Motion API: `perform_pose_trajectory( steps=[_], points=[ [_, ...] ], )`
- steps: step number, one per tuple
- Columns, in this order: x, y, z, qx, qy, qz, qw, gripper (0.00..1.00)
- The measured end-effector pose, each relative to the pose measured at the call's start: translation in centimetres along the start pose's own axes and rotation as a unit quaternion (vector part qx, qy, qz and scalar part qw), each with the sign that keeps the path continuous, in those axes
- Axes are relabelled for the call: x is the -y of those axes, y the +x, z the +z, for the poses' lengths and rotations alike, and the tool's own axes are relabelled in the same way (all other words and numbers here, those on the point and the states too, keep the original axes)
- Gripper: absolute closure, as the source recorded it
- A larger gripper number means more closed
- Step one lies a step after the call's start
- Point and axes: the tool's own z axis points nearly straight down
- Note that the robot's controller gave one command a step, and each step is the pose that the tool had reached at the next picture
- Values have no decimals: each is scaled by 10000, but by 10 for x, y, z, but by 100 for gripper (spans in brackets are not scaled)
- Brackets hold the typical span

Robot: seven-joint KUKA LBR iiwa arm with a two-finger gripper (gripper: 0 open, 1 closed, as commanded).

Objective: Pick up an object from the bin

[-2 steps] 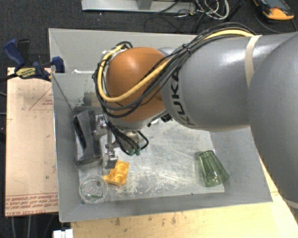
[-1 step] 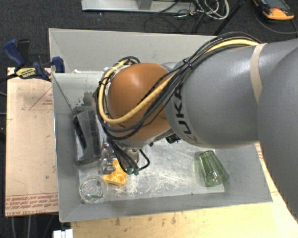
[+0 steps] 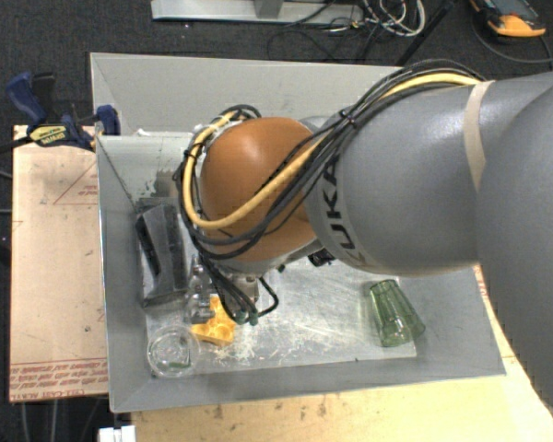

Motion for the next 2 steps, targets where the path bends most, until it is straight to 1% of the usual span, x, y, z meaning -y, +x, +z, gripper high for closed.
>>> perform_pose_trajectory(
  steps=[1, 2],
  points=[
    [32, 1, 68, -12, 3, -1694, 9855, 0],
    [32, 0, 67, -3, -2, -1696, 9855, 0]
  ],
)
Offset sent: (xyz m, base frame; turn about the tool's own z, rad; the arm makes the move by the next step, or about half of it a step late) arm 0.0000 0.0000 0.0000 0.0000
